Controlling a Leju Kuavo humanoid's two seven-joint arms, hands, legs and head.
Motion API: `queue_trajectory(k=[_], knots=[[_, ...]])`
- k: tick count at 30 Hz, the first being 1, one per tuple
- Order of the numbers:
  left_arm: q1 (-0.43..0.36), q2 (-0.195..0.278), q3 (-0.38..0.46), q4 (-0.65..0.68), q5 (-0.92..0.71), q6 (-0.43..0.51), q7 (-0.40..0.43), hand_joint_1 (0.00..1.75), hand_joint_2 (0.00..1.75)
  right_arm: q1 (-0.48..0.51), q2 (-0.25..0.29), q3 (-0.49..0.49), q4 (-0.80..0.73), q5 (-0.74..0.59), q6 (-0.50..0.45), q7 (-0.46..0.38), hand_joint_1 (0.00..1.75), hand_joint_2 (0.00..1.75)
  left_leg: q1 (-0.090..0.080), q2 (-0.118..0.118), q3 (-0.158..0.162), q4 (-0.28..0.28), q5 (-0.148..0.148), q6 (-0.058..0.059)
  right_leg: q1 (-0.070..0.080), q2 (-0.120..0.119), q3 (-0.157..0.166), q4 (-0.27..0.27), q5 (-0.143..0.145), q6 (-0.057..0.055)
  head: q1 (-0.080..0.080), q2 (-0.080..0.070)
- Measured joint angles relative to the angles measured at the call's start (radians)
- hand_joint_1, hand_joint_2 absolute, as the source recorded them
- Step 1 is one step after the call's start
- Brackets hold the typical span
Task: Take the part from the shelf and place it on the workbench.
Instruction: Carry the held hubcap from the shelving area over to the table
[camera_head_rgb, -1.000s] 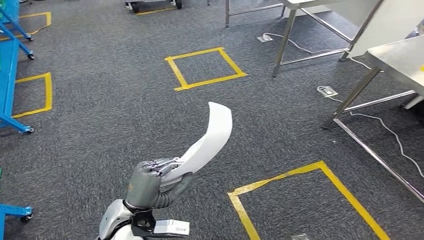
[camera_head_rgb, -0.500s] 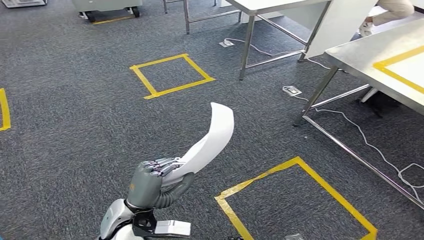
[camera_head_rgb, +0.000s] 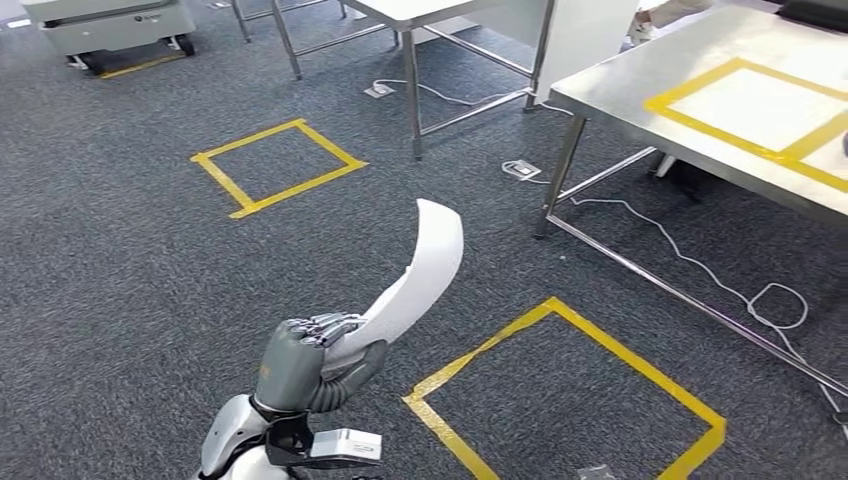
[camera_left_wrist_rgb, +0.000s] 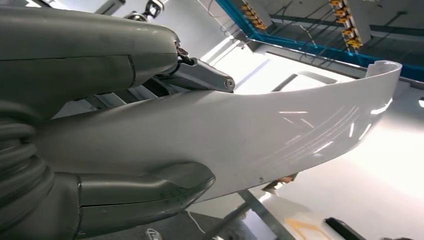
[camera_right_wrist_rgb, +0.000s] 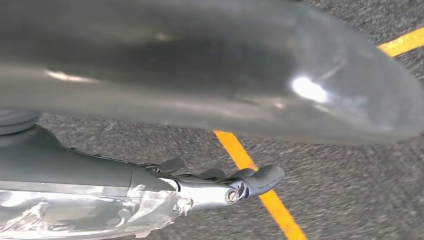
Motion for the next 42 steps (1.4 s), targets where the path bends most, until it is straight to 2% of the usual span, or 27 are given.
queue_trajectory(k=[2, 4, 6, 8, 10, 12, 14, 15, 16, 18, 19, 21, 23, 24, 25, 27, 29, 30, 31, 32, 33, 35, 36, 37, 39, 40, 42], knots=[[-0.002, 0.0, 0.0, 0.001, 0.001, -0.003, 0.001, 1.75, 1.75, 0.001, 0.0, 0.0, 0.0, 0.002, 0.0, 0.0, 0.0, 0.0, 0.002, -0.011, 0.039, -0.09, 0.069, 0.003, -0.002, 0.026, 0.002, 0.0, 0.0, 0.002, 0.0, 0.0], [-0.008, -0.001, 0.001, 0.002, 0.001, -0.009, 0.003, 1.75, 1.75, 0.0, 0.001, 0.0, 0.0, 0.005, 0.0, 0.0, 0.0, 0.0, 0.007, -0.058, 0.102, -0.219, 0.12, 0.006, -0.002, 0.051, 0.0, 0.003, -0.001, 0.009, 0.0, 0.0], [-0.014, -0.003, 0.004, 0.002, 0.001, -0.017, 0.007, 1.75, 1.75, -0.001, 0.001, 0.0, 0.0, 0.01, 0.0, 0.0, 0.0, 0.0, 0.009, -0.086, 0.128, -0.277, 0.124, 0.015, -0.002, 0.07, -0.006, 0.003, 0.003, 0.023, 0.0, 0.0], [-0.022, -0.006, 0.009, 0.002, 0.001, -0.028, 0.014, 1.75, 1.75, 0.002, 0.001, 0.0, 0.0, 0.013, 0.0, 0.0, 0.0, 0.0, 0.007, -0.066, 0.135, -0.287, 0.122, 0.031, -0.003, 0.075, -0.008, 0.003, 0.009, 0.036, 0.0, 0.0], [-0.031, -0.009, 0.013, 0.002, 0.002, -0.036, 0.02, 1.75, 1.75, 0.002, 0.001, 0.0, 0.0, 0.014, 0.0, 0.0, 0.0, 0.0, 0.006, -0.042, 0.148, -0.291, 0.121, 0.044, 0.0, 0.036, -0.025, 0.039, -0.008, 0.042, 0.006, 0.0], [-0.037, -0.012, 0.02, 0.002, 0.002, -0.045, 0.024, 1.75, 1.75, -0.002, 0.001, 0.0, 0.0, 0.016, 0.001, 0.0, 0.0, 0.0, 0.002, -0.018, 0.159, -0.291, 0.114, 0.05, 0.003, -0.016, -0.083, 0.15, -0.06, 0.046, 0.011, 0.0], [-0.04, -0.013, 0.027, 0.002, 0.001, -0.055, 0.026, 1.75, 1.75, -0.002, 0.003, 0.0, 0.0, 0.018, 0.002, 0.001, 0.0, 0.0, -0.001, 0.004, 0.171, -0.291, 0.102, 0.05, 0.001, -0.036, -0.151, 0.266, -0.098, 0.048, 0.011, 0.0], [-0.042, -0.013, 0.031, 0.002, 0.0, -0.059, 0.027, 1.75, 1.75, 0.001, 0.004, 0.0, 0.0, 0.019, 0.002, 0.002, 0.0, 0.0, -0.001, 0.012, 0.179, -0.291, 0.094, 0.048, 0.0, -0.039, -0.165, 0.281, -0.093, 0.048, 0.011, 0.0], [-0.045, -0.014, 0.033, 0.002, -0.002, -0.064, 0.029, 1.75, 1.75, 0.003, 0.004, 0.0, 0.0, 0.02, 0.003, 0.002, 0.0, 0.0, -0.001, 0.017, 0.189, -0.291, 0.085, 0.046, -0.002, -0.041, -0.158, 0.256, -0.068, 0.048, 0.011, 0.0], [-0.053, -0.016, 0.036, 0.002, -0.008, -0.073, 0.035, 1.75, 1.75, 0.007, 0.004, 0.0, 0.0, 0.024, 0.009, 0.003, 0.0, 0.0, -0.001, 0.026, 0.212, -0.291, 0.066, 0.04, -0.006, -0.048, -0.103, 0.132, 0.006, 0.049, 0.011, 0.0], [-0.057, -0.018, 0.037, 0.002, -0.011, -0.077, 0.038, 1.75, 1.75, 0.007, 0.005, 0.0, 0.0, 0.025, 0.012, 0.004, 0.0, 0.0, -0.002, 0.029, 0.221, -0.291, 0.058, 0.036, -0.005, -0.055, -0.078, 0.073, 0.023, 0.048, 0.011, 0.0], [-0.064, -0.022, 0.04, 0.002, -0.015, -0.084, 0.043, 1.75, 1.75, 0.005, 0.006, 0.0, 0.001, 0.027, 0.019, 0.004, 0.0, 0.0, -0.002, 0.032, 0.232, -0.296, 0.047, 0.024, 0.002, -0.065, -0.051, 0.019, 0.02, 0.037, 0.008, 0.0], [-0.07, -0.025, 0.042, 0.002, -0.02, -0.089, 0.049, 1.75, 1.75, 0.005, 0.006, 0.0, 0.001, 0.028, 0.025, 0.004, 0.0, 0.0, 0.0, 0.032, 0.24, -0.293, 0.047, 0.011, 0.006, -0.061, -0.036, 0.012, 0.008, 0.019, 0.006, 0.0], [-0.074, -0.026, 0.042, 0.002, -0.024, -0.091, 0.052, 1.75, 1.75, 0.006, 0.006, 0.0, 0.0, 0.028, 0.027, 0.004, 0.0, 0.0, 0.002, 0.029, 0.231, -0.268, 0.059, 0.005, 0.005, -0.057, -0.025, 0.008, 0.004, 0.012, 0.005, 0.0], [-0.078, -0.027, 0.043, 0.002, -0.027, -0.092, 0.054, 1.75, 1.75, 0.005, 0.006, 0.0, 0.0, 0.028, 0.03, 0.004, 0.0, 0.0, 0.003, 0.024, 0.203, -0.22, 0.075, 0.002, 0.003, -0.053, -0.011, 0.004, -0.002, 0.006, 0.004, 0.0], [-0.083, -0.028, 0.046, 0.002, -0.032, -0.095, 0.058, 1.75, 1.75, 0.003, 0.006, 0.0, 0.0, 0.028, 0.033, 0.003, 0.0, 0.0, 0.004, 0.012, 0.102, -0.081, 0.084, -0.003, 0.001, -0.046, 0.018, -0.005, -0.018, -0.004, 0.001, 0.0], [-0.083, -0.027, 0.05, 0.002, -0.033, -0.098, 0.059, 1.75, 1.75, 0.003, 0.006, 0.0, 0.0, 0.028, 0.038, 0.003, 0.0, 0.0, 0.004, 0.005, 0.003, 0.008, 0.021, -0.005, 0.001, -0.036, 0.051, -0.011, -0.043, -0.008, -0.001, 0.0], [-0.083, -0.027, 0.051, 0.002, -0.033, -0.099, 0.06, 1.75, 1.75, 0.004, 0.006, 0.0, 0.0, 0.028, 0.041, 0.003, 0.0, 0.0, 0.004, 0.004, -0.03, 0.016, -0.018, -0.005, 0.001, -0.03, 0.071, -0.011, -0.057, -0.008, -0.002, 0.0], [-0.083, -0.027, 0.053, 0.002, -0.033, -0.1, 0.06, 1.75, 1.75, 0.004, 0.006, 0.0, 0.0, 0.028, 0.042, 0.003, 0.0, 0.0, 0.003, 0.002, -0.05, 0.001, -0.039, -0.004, 0.0, -0.024, 0.094, -0.012, -0.074, -0.008, -0.002, 0.0], [-0.083, -0.027, 0.054, 0.002, -0.033, -0.1, 0.06, 1.75, 1.75, 0.004, 0.006, 0.0, 0.0, 0.029, 0.044, 0.003, 0.0, 0.0, 0.002, 0.002, -0.059, -0.034, -0.028, -0.002, -0.001, -0.018, 0.117, -0.012, -0.092, -0.006, -0.002, 0.0], [-0.083, -0.027, 0.055, 0.002, -0.033, -0.1, 0.06, 1.75, 1.75, 0.005, 0.006, 0.0, 0.0, 0.029, 0.044, 0.003, 0.0, 0.0, 0.001, 0.002, -0.06, -0.086, 0.026, 0.001, -0.003, -0.014, 0.138, -0.014, -0.111, -0.003, -0.003, 0.0], [-0.084, -0.027, 0.057, 0.002, -0.033, -0.101, 0.061, 1.75, 1.75, 0.005, 0.007, 0.0, 0.0, 0.03, 0.045, 0.004, 0.0, 0.0, -0.003, 0.001, -0.054, -0.21, 0.177, 0.007, -0.002, -0.006, 0.171, -0.018, -0.149, 0.005, -0.007, 0.0], [-0.084, -0.028, 0.057, 0.002, -0.033, -0.101, 0.061, 1.75, 1.75, 0.005, 0.007, 0.0, 0.0, 0.03, 0.045, 0.004, 0.0, 0.0, -0.005, 0.001, -0.048, -0.253, 0.227, 0.009, 0.0, -0.004, 0.186, -0.028, -0.166, 0.008, -0.008, 0.0], [-0.086, -0.029, 0.058, 0.002, -0.033, -0.101, 0.062, 1.75, 1.75, 0.004, 0.007, 0.0, 0.0, 0.031, 0.046, 0.005, 0.0, 0.0, -0.005, 0.0, -0.041, -0.283, 0.242, 0.012, 0.002, -0.003, 0.203, -0.035, -0.168, 0.013, -0.008, 0.0], [-0.09, -0.032, 0.059, 0.001, -0.033, -0.101, 0.062, 1.75, 1.75, 0.002, 0.007, 0.0, 0.0, 0.031, 0.047, 0.004, 0.0, 0.0, -0.005, -0.003, -0.009, -0.3, 0.237, 0.022, 0.002, -0.008, 0.223, -0.026, -0.151, 0.023, -0.003, 0.0], [-0.091, -0.033, 0.06, 0.001, -0.033, -0.101, 0.062, 1.75, 1.75, 0.001, 0.007, 0.0, 0.0, 0.031, 0.048, 0.004, 0.0, 0.0, -0.004, -0.003, 0.011, -0.306, 0.236, 0.03, 0.002, -0.015, 0.213, 0.017, -0.132, 0.028, 0.0, 0.0], [-0.092, -0.033, 0.063, 0.002, -0.033, -0.102, 0.062, 1.75, 1.75, 0.0, 0.007, 0.0, 0.0, 0.031, 0.049, 0.004, 0.0, 0.0, -0.005, -0.001, 0.054, -0.308, 0.225, 0.043, 0.002, -0.029, 0.143, 0.144, -0.137, 0.031, 0.004, 0.0]])
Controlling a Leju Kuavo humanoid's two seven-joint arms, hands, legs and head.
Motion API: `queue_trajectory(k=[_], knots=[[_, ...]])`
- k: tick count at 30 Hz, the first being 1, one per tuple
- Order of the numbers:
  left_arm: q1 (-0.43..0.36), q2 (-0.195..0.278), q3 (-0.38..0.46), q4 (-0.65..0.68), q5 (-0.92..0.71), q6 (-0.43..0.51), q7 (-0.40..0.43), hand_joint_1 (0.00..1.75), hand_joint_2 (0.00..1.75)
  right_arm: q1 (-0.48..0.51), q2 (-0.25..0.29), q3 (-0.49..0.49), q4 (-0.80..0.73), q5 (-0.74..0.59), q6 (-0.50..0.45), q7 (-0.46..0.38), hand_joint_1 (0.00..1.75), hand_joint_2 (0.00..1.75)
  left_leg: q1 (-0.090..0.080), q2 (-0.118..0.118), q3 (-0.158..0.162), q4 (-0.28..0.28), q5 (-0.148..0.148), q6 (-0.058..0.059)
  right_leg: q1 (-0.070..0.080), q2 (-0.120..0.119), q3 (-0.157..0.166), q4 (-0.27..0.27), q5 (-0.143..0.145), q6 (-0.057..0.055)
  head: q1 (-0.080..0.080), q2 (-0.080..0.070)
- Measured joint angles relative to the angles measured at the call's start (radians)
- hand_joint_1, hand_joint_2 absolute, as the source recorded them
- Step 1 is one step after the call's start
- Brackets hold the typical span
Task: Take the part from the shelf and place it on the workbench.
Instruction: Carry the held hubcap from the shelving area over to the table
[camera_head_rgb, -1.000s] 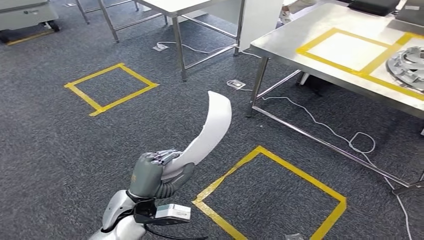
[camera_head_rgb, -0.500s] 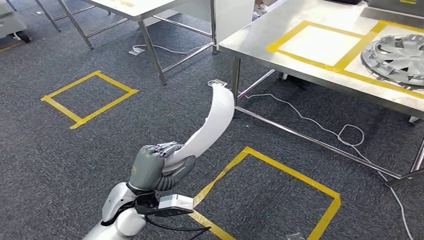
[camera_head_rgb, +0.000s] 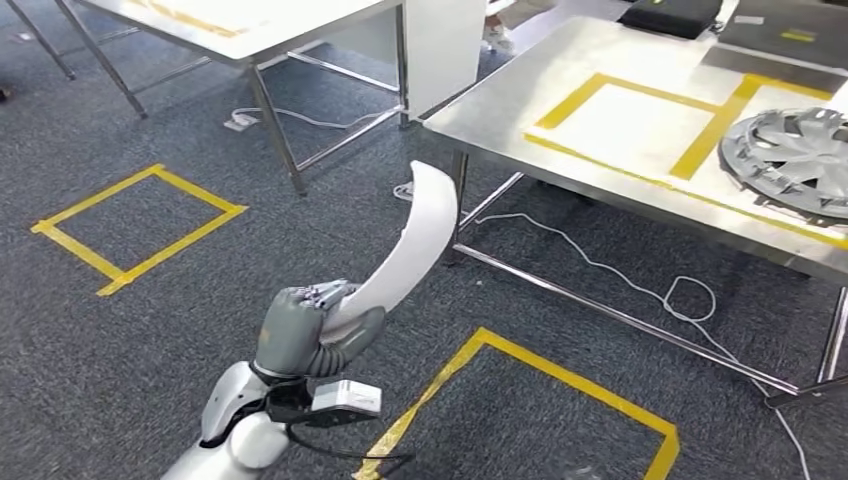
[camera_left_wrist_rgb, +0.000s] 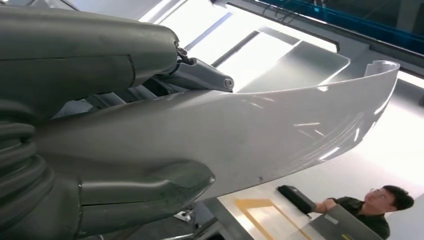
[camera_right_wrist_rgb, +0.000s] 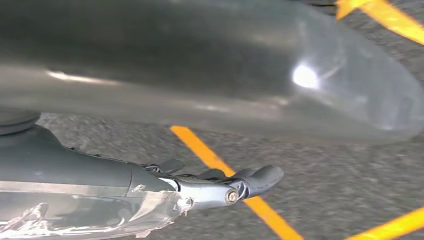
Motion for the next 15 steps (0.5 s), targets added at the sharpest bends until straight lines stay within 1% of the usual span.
queue_trajectory(k=[1, 2, 3, 4, 5, 6, 7, 8, 9, 10, 11, 12, 13, 14, 15], knots=[[-0.001, 0.0, 0.001, 0.0, 0.0, 0.0, 0.0, 1.75, 1.75, 0.001, 0.0, 0.0, 0.0, 0.0, 0.0, 0.0, 0.0, 0.0, -0.001, 0.001, 0.021, 0.0, -0.017, 0.004, 0.0, -0.004, -0.048, 0.059, -0.03, 0.001, 0.001, 0.0], [-0.002, -0.001, 0.002, 0.0, 0.0, -0.001, 0.0, 1.75, 1.75, 0.003, 0.0, 0.0, 0.0, 0.0, 0.001, 0.0, 0.0, 0.0, -0.001, 0.0, 0.043, 0.0, -0.036, 0.006, 0.0, -0.006, -0.093, 0.095, -0.08, 0.003, 0.0, 0.0], [-0.002, -0.002, 0.003, 0.0, -0.001, -0.001, 0.0, 1.75, 1.75, 0.005, 0.0, 0.0, 0.0, 0.001, 0.001, 0.0, 0.0, 0.0, -0.001, -0.001, 0.068, 0.0, -0.057, 0.007, 0.0, -0.007, -0.132, 0.108, -0.134, 0.006, 0.0, 0.0], [-0.002, -0.002, 0.004, 0.0, -0.001, -0.001, 0.0, 1.75, 1.75, 0.007, 0.0, 0.0, 0.0, 0.003, 0.002, 0.0, 0.0, 0.0, -0.001, -0.002, 0.095, 0.0, -0.079, 0.007, -0.001, -0.008, -0.163, 0.098, -0.176, 0.007, 0.0, 0.0], [-0.003, -0.003, 0.005, 0.0, -0.001, -0.002, 0.0, 1.75, 1.75, 0.008, 0.0, 0.0, 0.0, 0.004, 0.003, 0.0, 0.0, 0.0, -0.001, -0.004, 0.125, 0.0, -0.102, 0.006, -0.002, -0.008, -0.186, 0.07, -0.186, 0.008, 0.001, 0.0], [-0.003, -0.003, 0.007, 0.0, -0.001, -0.004, 0.0, 1.75, 1.75, 0.009, 0.001, 0.0, 0.0, 0.005, 0.003, 0.0, 0.0, 0.0, -0.002, -0.004, 0.153, -0.001, -0.126, 0.005, -0.002, -0.009, -0.204, 0.027, -0.145, 0.008, 0.001, 0.0], [-0.004, -0.003, 0.008, 0.001, -0.001, -0.006, 0.0, 1.75, 1.75, 0.012, 0.001, 0.0, 0.001, 0.006, 0.004, 0.0, 0.0, 0.0, -0.002, -0.005, 0.179, 0.0, -0.15, 0.003, -0.002, -0.013, -0.223, -0.031, -0.043, 0.006, 0.001, 0.0], [-0.005, -0.004, 0.009, 0.003, -0.002, -0.008, 0.0, 1.75, 1.75, 0.015, 0.002, 0.0, 0.002, 0.006, 0.004, 0.001, 0.0, 0.0, -0.003, -0.007, 0.2, -0.001, -0.172, -0.001, 0.001, -0.018, -0.232, -0.079, 0.063, 0.002, 0.0, 0.0], [-0.006, -0.004, 0.01, 0.004, -0.002, -0.01, 0.0, 1.75, 1.75, 0.017, 0.002, 0.0, 0.002, 0.007, 0.005, 0.001, 0.0, 0.0, -0.002, -0.009, 0.215, -0.005, -0.191, -0.007, 0.005, -0.021, -0.236, -0.114, 0.152, -0.003, 0.0, -0.001], [-0.008, -0.005, 0.01, 0.006, -0.003, -0.011, 0.0, 1.75, 1.75, 0.017, 0.002, 0.0, 0.003, 0.007, 0.005, 0.001, 0.0, 0.0, 0.0, -0.012, 0.227, -0.006, -0.201, -0.014, 0.01, -0.024, -0.235, -0.136, 0.204, -0.009, 0.0, -0.001], [-0.011, -0.007, 0.011, 0.006, -0.003, -0.011, 0.0, 1.75, 1.75, 0.014, 0.002, 0.0, 0.002, 0.008, 0.005, 0.001, 0.0, 0.0, 0.003, -0.014, 0.231, 0.001, -0.199, -0.021, 0.014, -0.022, -0.224, -0.139, 0.201, -0.016, 0.0, -0.001], [-0.014, -0.008, 0.011, 0.006, -0.004, -0.011, 0.0, 1.75, 1.75, 0.011, 0.002, 0.0, 0.001, 0.008, 0.004, 0.001, 0.0, 0.0, 0.006, -0.014, 0.222, 0.027, -0.185, -0.029, 0.014, -0.018, -0.212, -0.144, 0.19, -0.024, 0.001, 0.0], [-0.017, -0.009, 0.012, 0.006, -0.006, -0.011, 0.0, 1.75, 1.75, 0.008, 0.001, 0.0, 0.0, 0.008, 0.004, 0.0, 0.0, 0.0, 0.007, -0.013, 0.196, 0.081, -0.156, -0.035, 0.013, -0.016, -0.196, -0.15, 0.179, -0.032, 0.0, 0.0], [-0.019, -0.01, 0.012, 0.006, -0.007, -0.011, 0.0, 1.75, 1.75, 0.005, 0.0, 0.0, -0.001, 0.009, 0.003, 0.0, 0.0, 0.0, 0.008, -0.013, 0.151, 0.153, -0.131, -0.04, 0.011, -0.013, -0.177, -0.156, 0.166, -0.038, -0.001, 0.0], [-0.02, -0.01, 0.012, 0.007, -0.008, -0.011, 0.0, 1.75, 1.75, 0.003, 0.0, 0.0, -0.001, 0.009, 0.003, 0.0, 0.0, 0.0, 0.008, -0.012, 0.096, 0.226, -0.122, -0.044, 0.009, -0.011, -0.156, -0.163, 0.152, -0.041, -0.004, 0.0]])
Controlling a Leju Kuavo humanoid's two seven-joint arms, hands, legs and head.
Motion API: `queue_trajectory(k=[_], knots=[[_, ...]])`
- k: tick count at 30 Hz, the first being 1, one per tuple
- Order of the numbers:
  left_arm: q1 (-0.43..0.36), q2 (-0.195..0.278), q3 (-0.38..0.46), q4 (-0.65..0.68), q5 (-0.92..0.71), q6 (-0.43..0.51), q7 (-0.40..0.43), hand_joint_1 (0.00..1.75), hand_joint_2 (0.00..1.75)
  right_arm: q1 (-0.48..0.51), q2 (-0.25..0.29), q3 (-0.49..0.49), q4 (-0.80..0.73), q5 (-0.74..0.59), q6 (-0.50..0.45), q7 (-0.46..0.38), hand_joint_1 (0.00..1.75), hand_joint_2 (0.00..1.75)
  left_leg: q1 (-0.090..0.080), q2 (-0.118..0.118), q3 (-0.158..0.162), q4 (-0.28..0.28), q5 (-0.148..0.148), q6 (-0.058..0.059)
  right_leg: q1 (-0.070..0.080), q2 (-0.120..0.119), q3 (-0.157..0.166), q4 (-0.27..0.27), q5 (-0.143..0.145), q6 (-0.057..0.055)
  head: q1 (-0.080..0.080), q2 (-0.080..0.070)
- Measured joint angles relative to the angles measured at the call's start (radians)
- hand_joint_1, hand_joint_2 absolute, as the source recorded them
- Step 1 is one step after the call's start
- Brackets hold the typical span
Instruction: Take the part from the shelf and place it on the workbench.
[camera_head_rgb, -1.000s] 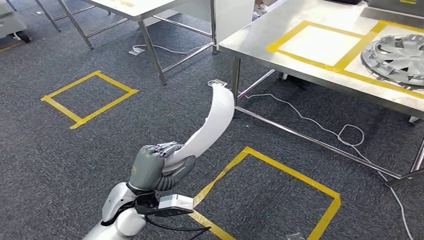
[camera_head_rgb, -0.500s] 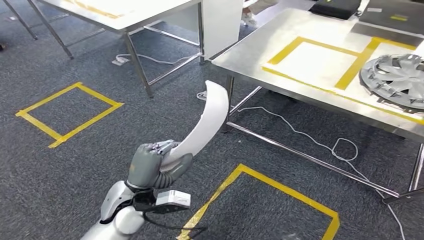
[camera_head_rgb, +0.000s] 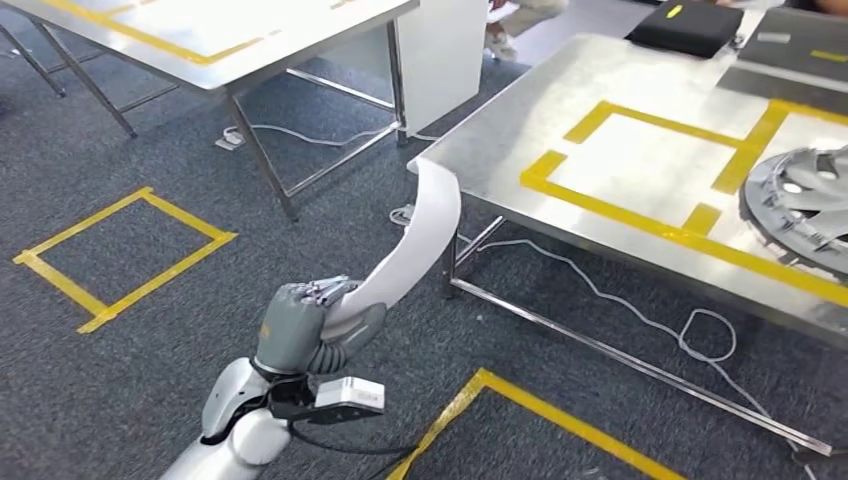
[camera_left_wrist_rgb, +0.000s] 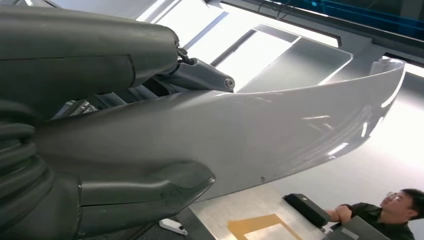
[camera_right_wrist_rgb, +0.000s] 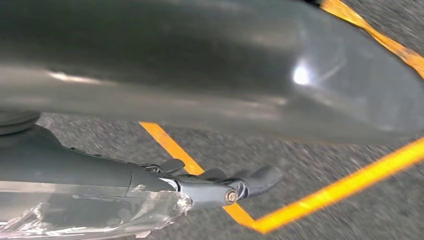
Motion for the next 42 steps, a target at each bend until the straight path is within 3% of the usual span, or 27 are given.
queue_trajectory(k=[1, 2, 4, 5, 6, 9, 10, 12, 13, 15, 16, 17, 19, 20, 21, 23, 24, 25, 27, 29, 32, 34, 35, 36, 38, 40, 42], knots=[[0.0, 0.001, 0.0, 0.001, -0.001, -0.001, 0.0, 1.75, 1.75, -0.001, 0.0, 0.0, 0.0, 0.001, 0.0, 0.0, 0.0, 0.0, 0.0, 0.0, -0.056, 0.059, -0.015, -0.003, -0.001, 0.001, 0.024, -0.006, -0.017, -0.002, -0.002, 0.0], [0.001, 0.001, 0.0, 0.001, -0.002, -0.003, 0.0, 1.75, 1.75, 0.0, 0.0, 0.0, 0.0, 0.003, 0.0, 0.001, 0.0, 0.0, 0.0, 0.0, -0.104, 0.093, -0.058, -0.004, -0.002, 0.004, 0.049, -0.012, -0.034, -0.002, -0.004, 0.0], [0.0, 0.002, 0.001, 0.002, -0.006, -0.007, 0.0, 1.75, 1.75, 0.001, 0.001, 0.0, 0.0, 0.005, 0.001, 0.002, 0.0, 0.0, 0.0, 0.0, -0.172, 0.094, -0.156, -0.005, -0.005, 0.011, 0.107, -0.018, -0.074, -0.001, -0.005, 0.0], [0.0, 0.002, 0.001, 0.003, -0.007, -0.01, 0.0, 1.75, 1.75, 0.001, 0.002, 0.0, 0.0, 0.006, 0.002, 0.002, 0.0, 0.0, 0.0, 0.0, -0.192, 0.067, -0.173, -0.004, -0.008, 0.015, 0.138, -0.02, -0.097, 0.001, -0.005, 0.0], [0.0, 0.002, 0.001, 0.003, -0.008, -0.013, 0.0, 1.75, 1.75, 0.0, 0.003, 0.0, 0.0, 0.007, 0.004, 0.002, 0.0, 0.0, 0.0, 0.0, -0.203, 0.024, -0.145, -0.003, -0.011, 0.019, 0.168, -0.021, -0.122, 0.005, -0.005, 0.0], [0.0, 0.004, 0.0, 0.01, -0.01, -0.025, 0.001, 1.75, 1.75, -0.001, 0.004, 0.0, 0.0, 0.008, 0.008, 0.003, 0.0, 0.0, 0.001, 0.002, -0.212, -0.15, 0.098, -0.002, -0.015, 0.032, 0.237, -0.027, -0.194, 0.019, -0.013, 0.0], [0.0, 0.004, -0.001, 0.012, -0.01, -0.028, 0.001, 1.75, 1.75, -0.002, 0.004, 0.0, 0.0, 0.008, 0.01, 0.003, 0.0, 0.0, 0.001, 0.002, -0.207, -0.183, 0.139, 0.0, -0.015, 0.035, 0.261, -0.031, -0.206, 0.026, -0.015, 0.0], [-0.005, 0.001, -0.003, 0.014, -0.012, -0.032, 0.002, 1.75, 1.75, -0.005, 0.004, 0.0, 0.0, 0.009, 0.013, 0.002, 0.0, 0.0, 0.0, 0.005, -0.179, -0.197, 0.14, 0.01, -0.015, 0.036, 0.291, -0.025, -0.201, 0.04, -0.012, 0.0], [-0.008, -0.001, -0.005, 0.014, -0.013, -0.034, 0.002, 1.75, 1.75, -0.006, 0.004, 0.0, 0.0, 0.009, 0.014, 0.002, 0.0, 0.0, 0.001, 0.008, -0.157, -0.204, 0.14, 0.017, -0.015, 0.031, 0.289, 0.011, -0.179, 0.046, -0.009, 0.0], [-0.013, -0.004, -0.01, 0.017, -0.018, -0.04, 0.002, 1.75, 1.75, -0.008, 0.004, 0.0, 0.0, 0.009, 0.015, 0.002, 0.0, 0.0, 0.002, 0.019, -0.105, -0.215, 0.136, 0.03, -0.014, 0.015, 0.226, 0.135, -0.157, 0.053, -0.001, 0.001], [-0.014, -0.004, -0.012, 0.018, -0.02, -0.041, 0.002, 1.75, 1.75, -0.009, 0.004, 0.0, 0.0, 0.009, 0.016, 0.002, 0.0, 0.0, 0.001, 0.024, -0.08, -0.219, 0.12, 0.035, -0.014, 0.007, 0.18, 0.199, -0.173, 0.055, 0.002, 0.0], [-0.015, -0.004, -0.015, 0.02, -0.022, -0.042, 0.002, 1.75, 1.75, -0.007, 0.004, 0.0, 0.0, 0.009, 0.017, 0.002, 0.0, 0.0, 0.0, 0.027, -0.058, -0.222, 0.103, 0.038, -0.013, 0.004, 0.134, 0.239, -0.214, 0.057, 0.003, 0.0], [-0.016, -0.004, -0.02, 0.023, -0.024, -0.043, 0.002, 1.75, 1.75, -0.002, 0.004, 0.0, 0.0, 0.009, 0.018, 0.002, 0.0, 0.0, -0.003, 0.032, -0.02, -0.225, 0.071, 0.042, -0.012, 0.001, 0.064, 0.246, -0.304, 0.057, 0.003, 0.0], [-0.017, -0.005, -0.021, 0.024, -0.024, -0.043, 0.002, 1.75, 1.75, 0.0, 0.004, 0.0, 0.0, 0.009, 0.018, 0.003, 0.0, 0.0, -0.004, 0.034, -0.003, -0.225, 0.056, 0.043, -0.011, 0.0, 0.045, 0.218, -0.315, 0.054, 0.003, 0.0], [-0.017, -0.005, -0.022, 0.025, -0.024, -0.043, 0.002, 1.75, 1.75, 0.001, 0.004, 0.0, 0.0, 0.009, 0.019, 0.003, 0.0, 0.0, -0.006, 0.038, 0.016, -0.225, 0.042, 0.043, -0.01, -0.005, 0.037, 0.173, -0.288, 0.05, 0.004, 0.001], [-0.017, -0.007, -0.024, 0.027, -0.025, -0.043, 0.002, 1.75, 1.75, 0.002, 0.004, 0.0, 0.0, 0.009, 0.019, 0.003, 0.0, 0.0, -0.01, 0.047, 0.052, -0.225, 0.011, 0.04, -0.005, -0.046, 0.042, 0.072, -0.158, 0.033, 0.002, 0.001], [-0.018, -0.008, -0.025, 0.028, -0.025, -0.043, 0.002, 1.75, 1.75, -0.001, 0.004, 0.0, 0.0, 0.009, 0.019, 0.003, 0.0, 0.0, -0.011, 0.051, 0.066, -0.226, -0.005, 0.035, -0.003, -0.069, 0.048, 0.037, -0.106, 0.028, 0.001, 0.001], [-0.018, -0.009, -0.026, 0.028, -0.025, -0.043, 0.002, 1.75, 1.75, -0.004, 0.005, 0.0, 0.0, 0.009, 0.019, 0.003, 0.0, 0.0, -0.011, 0.057, 0.08, -0.225, -0.015, 0.029, -0.002, -0.083, 0.054, 0.019, -0.076, 0.023, -0.002, 0.001], [-0.02, -0.012, -0.028, 0.028, -0.026, -0.043, 0.002, 1.75, 1.75, -0.011, 0.005, 0.0, -0.001, 0.009, 0.019, 0.002, 0.0, 0.0, -0.007, 0.069, 0.097, -0.216, -0.017, 0.013, 0.0, -0.066, 0.068, 0.009, -0.063, 0.019, -0.004, 0.001], [-0.025, -0.016, -0.031, 0.028, -0.028, -0.045, 0.003, 1.75, 1.75, -0.016, 0.003, 0.0, -0.002, 0.009, 0.019, 0.002, 0.0, 0.0, -0.003, 0.06, 0.086, -0.172, -0.016, 0.002, -0.004, -0.036, 0.086, 0.0, -0.045, 0.01, -0.006, 0.0], [-0.03, -0.017, -0.035, 0.031, -0.042, -0.051, 0.007, 1.75, 1.75, -0.019, 0.002, 0.0, -0.003, 0.013, 0.018, 0.002, 0.0, 0.0, 0.0, 0.023, -0.019, -0.019, -0.073, -0.01, -0.013, 0.002, 0.095, -0.011, -0.044, 0.005, -0.011, 0.001], [-0.03, -0.017, -0.038, 0.036, -0.049, -0.055, 0.009, 1.75, 1.75, -0.015, 0.002, 0.0, -0.003, 0.016, 0.018, 0.002, 0.0, 0.0, 0.001, 0.016, -0.089, 0.04, -0.117, -0.015, -0.017, 0.028, 0.1, -0.013, -0.053, 0.005, -0.011, 0.001], [-0.031, -0.017, -0.04, 0.039, -0.051, -0.056, 0.01, 1.75, 1.75, -0.013, 0.002, 0.0, -0.002, 0.017, 0.018, 0.002, 0.0, 0.0, 0.002, 0.015, -0.106, 0.029, -0.112, -0.016, -0.019, 0.042, 0.106, -0.013, -0.059, 0.007, -0.01, 0.001], [-0.031, -0.017, -0.042, 0.04, -0.053, -0.057, 0.01, 1.75, 1.75, -0.011, 0.002, 0.0, -0.002, 0.019, 0.019, 0.002, 0.0, 0.0, 0.002, 0.012, -0.11, -0.009, -0.08, -0.017, -0.021, 0.055, 0.114, -0.013, -0.067, 0.01, -0.011, 0.001], [-0.034, -0.017, -0.047, 0.044, -0.058, -0.059, 0.01, 1.75, 1.75, -0.01, 0.002, 0.0, -0.002, 0.022, 0.019, 0.002, 0.0, 0.0, 0.006, -0.011, -0.095, -0.133, 0.034, -0.018, -0.024, 0.078, 0.127, -0.01, -0.084, 0.019, -0.011, 0.0], [-0.038, -0.016, -0.051, 0.049, -0.061, -0.065, 0.011, 1.75, 1.75, -0.012, 0.002, 0.0, -0.002, 0.025, 0.019, 0.002, 0.0, 0.0, 0.007, -0.033, -0.087, -0.212, 0.11, -0.013, -0.025, 0.097, 0.129, -0.009, -0.1, 0.032, -0.012, 0.0], [-0.046, -0.016, -0.058, 0.052, -0.063, -0.071, 0.012, 1.75, 1.75, -0.011, 0.002, 0.0, -0.002, 0.028, 0.019, 0.002, 0.0, 0.0, 0.005, -0.032, -0.087, -0.222, 0.119, 0.0, -0.028, 0.11, 0.13, -0.016, -0.111, 0.045, -0.011, 0.0]])
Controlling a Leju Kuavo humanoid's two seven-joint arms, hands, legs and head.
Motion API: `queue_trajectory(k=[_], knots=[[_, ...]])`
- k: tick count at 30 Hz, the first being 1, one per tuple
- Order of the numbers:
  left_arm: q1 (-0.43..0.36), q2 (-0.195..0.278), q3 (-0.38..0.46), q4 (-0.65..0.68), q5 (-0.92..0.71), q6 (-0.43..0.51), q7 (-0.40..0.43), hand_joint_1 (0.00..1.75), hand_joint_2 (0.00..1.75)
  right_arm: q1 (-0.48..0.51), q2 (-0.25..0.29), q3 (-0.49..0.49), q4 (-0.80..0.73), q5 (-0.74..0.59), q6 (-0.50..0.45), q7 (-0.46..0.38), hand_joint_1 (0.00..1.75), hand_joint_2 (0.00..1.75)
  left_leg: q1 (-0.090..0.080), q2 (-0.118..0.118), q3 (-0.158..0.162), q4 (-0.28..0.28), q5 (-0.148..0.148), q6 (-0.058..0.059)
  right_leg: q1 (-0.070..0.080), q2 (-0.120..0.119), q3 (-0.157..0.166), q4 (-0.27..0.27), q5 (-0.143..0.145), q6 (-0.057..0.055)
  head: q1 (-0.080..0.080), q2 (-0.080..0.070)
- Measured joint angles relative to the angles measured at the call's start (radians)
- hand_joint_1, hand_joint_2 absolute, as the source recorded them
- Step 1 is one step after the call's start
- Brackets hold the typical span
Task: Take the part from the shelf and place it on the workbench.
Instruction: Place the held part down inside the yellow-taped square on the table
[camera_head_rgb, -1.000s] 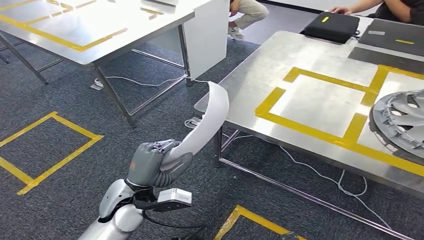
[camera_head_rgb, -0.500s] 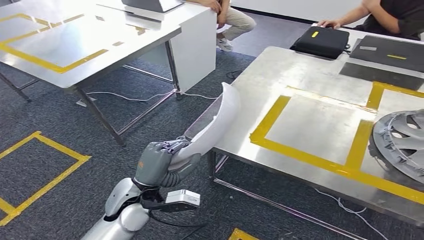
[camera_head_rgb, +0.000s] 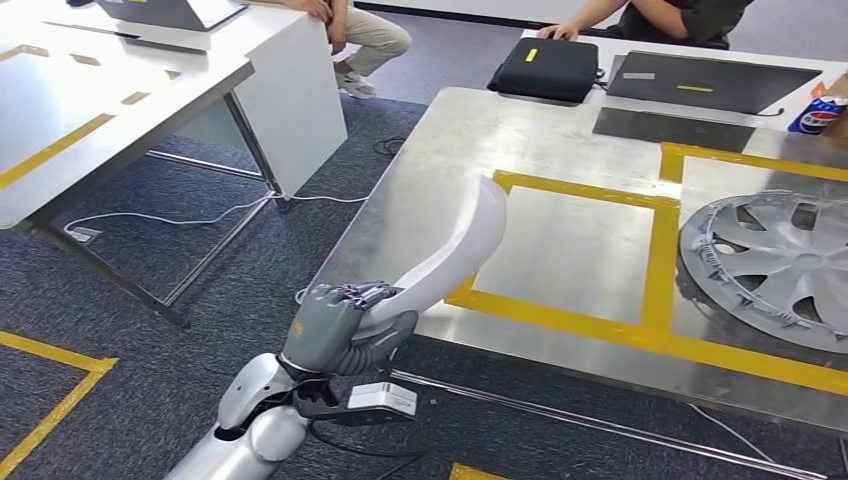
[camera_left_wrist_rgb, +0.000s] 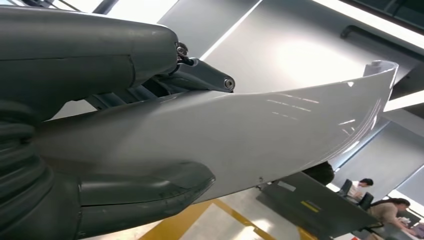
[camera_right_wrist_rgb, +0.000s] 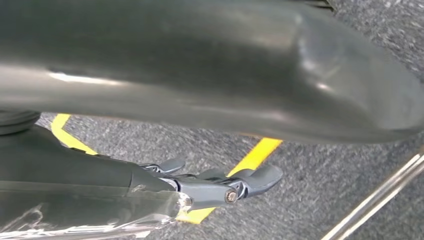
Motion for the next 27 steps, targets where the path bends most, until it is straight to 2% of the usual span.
queue_trajectory(k=[1, 3, 4, 6, 7, 8, 9, 11, 12, 13, 14, 15, 18, 20, 23, 27], knots=[[-0.007, -0.001, -0.005, 0.001, -0.001, -0.003, 0.001, 1.75, 1.75, 0.002, 0.0, 0.0, 0.0, 0.001, 0.0, 0.0, 0.0, 0.0, 0.0, 0.005, 0.003, -0.002, 0.002, 0.007, -0.001, -0.009, 0.0, 0.0, -0.004, 0.006, 0.001, 0.0], [-0.021, -0.004, -0.014, 0.004, -0.003, -0.012, 0.005, 1.75, 1.75, 0.001, 0.0, 0.0, 0.0, 0.004, 0.0, -0.001, 0.0, 0.0, 0.002, 0.017, 0.013, -0.006, -0.004, 0.022, 0.001, -0.053, -0.019, 0.046, -0.029, 0.016, 0.004, 0.0], [-0.026, -0.005, -0.017, 0.008, -0.004, -0.017, 0.01, 1.75, 1.75, -0.002, 0.0, 0.001, 0.0, 0.007, -0.001, -0.001, 0.0, 0.0, 0.001, 0.023, 0.017, -0.007, -0.008, 0.027, 0.002, -0.08, -0.051, 0.104, -0.054, 0.019, 0.006, 0.0], [-0.034, -0.005, -0.019, 0.018, -0.01, -0.026, 0.022, 1.75, 1.75, -0.007, 0.0, 0.002, 0.0, 0.013, -0.004, 0.0, 0.0, 0.0, -0.001, 0.036, 0.025, -0.007, -0.019, 0.033, 0.003, -0.105, -0.142, 0.245, -0.102, 0.023, 0.008, 0.0], [-0.038, -0.005, -0.02, 0.024, -0.013, -0.031, 0.029, 1.75, 1.75, -0.007, 0.0, 0.003, 0.0, 0.016, -0.006, 0.001, 0.0, 0.0, -0.002, 0.04, 0.029, -0.006, -0.024, 0.033, 0.002, -0.108, -0.178, 0.289, -0.105, 0.024, 0.008, 0.0], [-0.044, -0.005, -0.021, 0.031, -0.016, -0.035, 0.035, 1.75, 1.75, -0.006, 0.0, 0.004, 0.0, 0.018, -0.006, 0.003, 0.0, 0.0, -0.002, 0.042, 0.035, -0.006, -0.03, 0.032, 0.002, -0.109, -0.196, 0.298, -0.086, 0.025, 0.008, 0.0], [-0.052, -0.005, -0.021, 0.038, -0.02, -0.039, 0.043, 1.75, 1.75, -0.006, 0.0, 0.005, 0.0, 0.02, -0.005, 0.005, 0.0, 0.0, -0.002, 0.043, 0.042, -0.006, -0.035, 0.03, 0.002, -0.11, -0.195, 0.267, -0.047, 0.025, 0.008, 0.0], [-0.077, -0.006, -0.024, 0.06, -0.033, -0.046, 0.062, 1.75, 1.75, -0.007, 0.0, 0.006, 0.0, 0.023, -0.004, 0.01, 0.0, 0.0, -0.002, 0.044, 0.057, -0.004, -0.048, 0.022, 0.0, -0.117, -0.157, 0.14, 0.047, 0.025, 0.009, 0.0], [-0.094, -0.007, -0.026, 0.073, -0.044, -0.05, 0.075, 1.75, 1.75, -0.01, 0.0, 0.007, 0.001, 0.026, -0.002, 0.013, 0.0, 0.0, -0.004, 0.044, 0.062, -0.001, -0.055, 0.016, 0.0, -0.119, -0.137, 0.085, 0.077, 0.021, 0.01, 0.0], [-0.111, -0.008, -0.028, 0.088, -0.058, -0.053, 0.09, 1.75, 1.75, -0.013, 0.001, 0.008, 0.001, 0.03, 0.0, 0.015, 0.0, 0.0, -0.006, 0.044, 0.065, 0.002, -0.059, 0.011, 0.0, -0.121, -0.124, 0.05, 0.093, 0.016, 0.009, 0.0], [-0.128, -0.01, -0.029, 0.104, -0.076, -0.056, 0.108, 1.75, 1.75, -0.017, 0.002, 0.008, 0.001, 0.034, 0.003, 0.018, 0.0, 0.0, -0.009, 0.044, 0.065, 0.004, -0.063, 0.009, 0.0, -0.12, -0.119, 0.035, 0.097, 0.012, 0.009, 0.0], [-0.147, -0.012, -0.03, 0.123, -0.096, -0.058, 0.126, 1.75, 1.75, -0.02, 0.003, 0.01, 0.001, 0.038, 0.006, 0.02, 0.0, 0.0, -0.009, 0.045, 0.065, 0.005, -0.064, 0.013, 0.0, -0.116, -0.117, 0.033, 0.098, 0.009, 0.007, 0.0], [-0.216, -0.02, -0.035, 0.2, -0.171, -0.058, 0.18, 1.75, 1.75, -0.027, 0.005, 0.018, 0.001, 0.051, 0.016, 0.029, 0.0, 0.0, -0.01, 0.046, 0.067, -0.001, -0.059, 0.034, -0.001, -0.108, -0.121, 0.031, 0.101, 0.007, 0.005, 0.0], [-0.27, -0.028, -0.041, 0.262, -0.23, -0.057, 0.218, 1.75, 1.75, -0.032, 0.006, 0.026, 0.001, 0.057, 0.021, 0.035, 0.0, 0.0, -0.009, 0.046, 0.071, -0.007, -0.058, 0.036, 0.0, -0.106, -0.121, 0.031, 0.099, 0.004, 0.005, 0.0], [-0.341, -0.042, -0.052, 0.355, -0.305, -0.059, 0.273, 1.75, 1.75, -0.042, 0.006, 0.035, 0.001, 0.061, 0.026, 0.042, 0.0, 0.0, -0.009, 0.046, 0.073, -0.014, -0.055, 0.028, 0.003, -0.106, -0.122, 0.031, 0.097, -0.003, 0.005, 0.0], [-0.407, -0.06, -0.066, 0.455, -0.36, -0.067, 0.323, 1.75, 1.75, -0.049, 0.006, 0.04, 0.001, 0.064, 0.028, 0.049, 0.0, 0.0, -0.005, 0.047, 0.073, -0.018, -0.054, -0.003, 0.006, -0.107, -0.123, 0.032, 0.097, -0.007, 0.005, 0.0]])
